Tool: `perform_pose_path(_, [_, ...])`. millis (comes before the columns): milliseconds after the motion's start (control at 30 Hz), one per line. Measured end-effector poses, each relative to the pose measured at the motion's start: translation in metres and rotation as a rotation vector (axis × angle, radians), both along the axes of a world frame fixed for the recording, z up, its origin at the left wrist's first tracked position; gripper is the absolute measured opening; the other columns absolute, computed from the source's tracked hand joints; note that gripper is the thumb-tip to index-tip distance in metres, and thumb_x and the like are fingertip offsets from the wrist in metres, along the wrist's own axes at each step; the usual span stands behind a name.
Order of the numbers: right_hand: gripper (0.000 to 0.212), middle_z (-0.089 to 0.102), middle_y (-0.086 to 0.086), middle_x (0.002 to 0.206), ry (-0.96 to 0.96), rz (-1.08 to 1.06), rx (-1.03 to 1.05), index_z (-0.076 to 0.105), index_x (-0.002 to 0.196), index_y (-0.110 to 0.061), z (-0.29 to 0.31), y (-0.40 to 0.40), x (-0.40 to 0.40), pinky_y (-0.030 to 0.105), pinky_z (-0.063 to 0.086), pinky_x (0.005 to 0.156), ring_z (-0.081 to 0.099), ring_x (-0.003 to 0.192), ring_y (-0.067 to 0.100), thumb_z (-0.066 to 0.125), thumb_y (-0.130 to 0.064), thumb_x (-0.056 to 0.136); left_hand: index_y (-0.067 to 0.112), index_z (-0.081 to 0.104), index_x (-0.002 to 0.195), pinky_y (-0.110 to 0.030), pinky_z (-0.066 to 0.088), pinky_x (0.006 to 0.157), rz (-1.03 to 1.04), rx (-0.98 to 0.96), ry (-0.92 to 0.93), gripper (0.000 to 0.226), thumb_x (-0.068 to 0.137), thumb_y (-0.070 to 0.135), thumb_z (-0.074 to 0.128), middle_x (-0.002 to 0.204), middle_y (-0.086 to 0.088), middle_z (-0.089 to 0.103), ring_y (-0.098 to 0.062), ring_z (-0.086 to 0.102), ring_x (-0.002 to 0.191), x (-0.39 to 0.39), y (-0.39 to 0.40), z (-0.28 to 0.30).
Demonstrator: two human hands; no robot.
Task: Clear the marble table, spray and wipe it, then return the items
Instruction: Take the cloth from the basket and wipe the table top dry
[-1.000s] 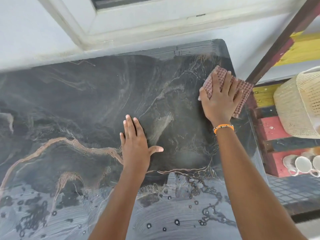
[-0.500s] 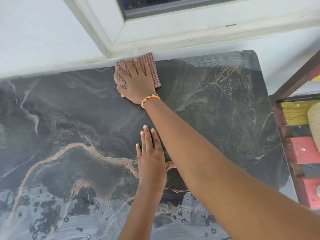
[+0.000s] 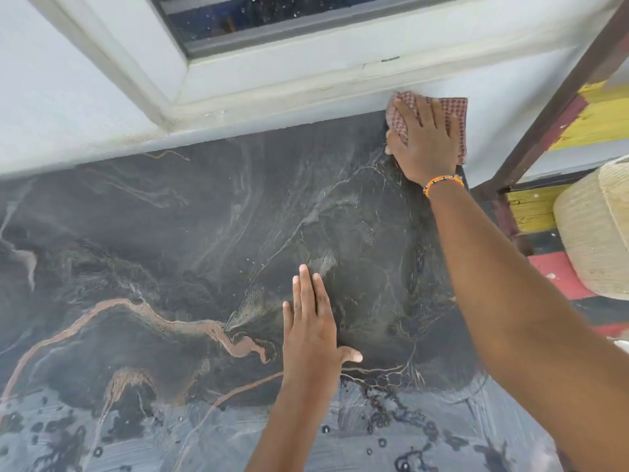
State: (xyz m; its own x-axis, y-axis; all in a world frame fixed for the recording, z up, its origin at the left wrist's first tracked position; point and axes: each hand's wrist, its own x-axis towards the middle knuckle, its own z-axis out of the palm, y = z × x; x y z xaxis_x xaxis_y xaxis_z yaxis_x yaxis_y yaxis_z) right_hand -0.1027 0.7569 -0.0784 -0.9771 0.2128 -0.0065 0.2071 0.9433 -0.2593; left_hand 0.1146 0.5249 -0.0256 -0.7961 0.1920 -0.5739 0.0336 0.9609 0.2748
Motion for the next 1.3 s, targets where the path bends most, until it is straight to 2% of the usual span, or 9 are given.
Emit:
perform_pose_path(267, [0.057,0.015,0.005,0.159,-0.039,-0.034,-0.032,0.021,0.149,-0.030,0.007,0.010,0.039,0.048,0.012,0.118,0.010,0.146,0.030,0.035,-0.043,0.095,0.005,-0.024,0.142,-0.039,-0.004,0.117,-0.021,-0.072,0.018,0.125,0.070,0.055,0.065,0.151,-0.011,-0.033,-0.026,-0.024,0.142,-0.002,0.005,-0.004])
perform_pose_path(467, [0.059,0.021,0.003,0.158,-0.050,-0.076,-0.015,0.025,0.147,-0.033,0.005,0.002,0.171,0.048,0.020,0.116,0.018,0.145,0.028,0.031,-0.048,0.091,0.004,-0.016,0.145,-0.042,0.002,0.117,-0.045,-0.022,0.086,0.124,0.069,0.060,0.063,0.154,-0.012,-0.026,-0.027,-0.018,0.144,0.001,-0.002,-0.007])
perform_pose_path(567, [0.061,0.021,0.001,0.158,-0.093,-0.163,-0.028,0.024,0.147,-0.035,0.008,-0.010,0.246,0.049,0.023,0.113,0.020,0.145,0.027,0.028,-0.051,0.087,0.003,-0.011,0.147,-0.043,0.003,0.117,-0.060,0.035,0.135,0.121,0.070,0.061,0.061,0.156,-0.013,-0.020,-0.027,-0.015,0.144,0.006,-0.007,-0.007])
perform_pose_path(733, [0.063,0.014,-0.002,0.160,-0.156,-0.307,-0.029,0.021,0.147,-0.037,0.012,-0.031,0.339,0.050,0.016,0.115,0.012,0.147,0.025,0.025,-0.054,0.087,0.001,-0.010,0.146,-0.042,-0.002,0.117,-0.132,0.109,0.180,0.116,0.072,0.066,0.051,0.156,-0.014,-0.016,-0.027,-0.014,0.145,0.030,-0.023,-0.008])
perform_pose_path(867, [0.061,0.009,-0.002,0.160,-0.171,-0.417,-0.064,0.018,0.148,-0.039,0.015,-0.062,0.345,0.052,0.003,0.116,0.004,0.148,0.025,0.032,-0.052,0.090,0.003,-0.011,0.146,-0.041,-0.004,0.116,-0.168,0.110,0.173,0.124,0.058,0.078,0.034,0.156,-0.012,-0.018,-0.025,-0.017,0.144,0.062,-0.052,-0.009])
perform_pose_path(933, [0.061,0.009,0.000,0.160,-0.171,-0.367,-0.051,0.017,0.148,-0.037,0.014,-0.085,0.332,0.054,0.004,0.115,0.005,0.148,0.027,0.034,-0.049,0.091,0.002,-0.008,0.147,-0.042,-0.004,0.116,-0.170,0.080,0.188,0.125,0.055,0.078,0.032,0.157,-0.013,-0.015,-0.027,-0.015,0.144,0.074,-0.072,-0.009])
perform_pose_path(1100, [0.061,0.009,0.003,0.160,-0.182,-0.133,-0.031,0.018,0.148,-0.034,0.015,-0.171,0.274,0.055,0.005,0.115,0.007,0.147,0.030,0.036,-0.050,0.092,0.000,-0.006,0.147,-0.046,-0.004,0.116,-0.052,0.070,0.167,0.124,0.059,0.070,0.046,0.157,-0.015,-0.013,-0.028,-0.015,0.144,0.095,-0.112,-0.006])
perform_pose_path(1200, [0.062,0.011,0.003,0.160,-0.183,0.107,-0.033,0.022,0.148,-0.033,0.020,-0.239,0.250,0.055,0.005,0.115,0.009,0.147,0.029,0.040,-0.049,0.091,-0.001,-0.005,0.146,-0.045,-0.002,0.117,0.014,0.062,0.163,0.124,0.058,0.069,0.046,0.157,-0.015,-0.012,-0.028,-0.014,0.145,0.105,-0.134,-0.003])
perform_pose_path(1300, [0.063,0.014,0.000,0.160,-0.187,0.382,-0.065,0.025,0.146,-0.035,0.022,-0.307,0.261,0.051,0.003,0.116,0.009,0.147,0.026,0.046,-0.047,0.088,0.000,-0.004,0.147,-0.044,0.001,0.117,0.087,0.024,0.197,0.120,0.067,0.054,0.067,0.157,-0.016,-0.008,-0.029,-0.010,0.145,0.123,-0.165,-0.001])
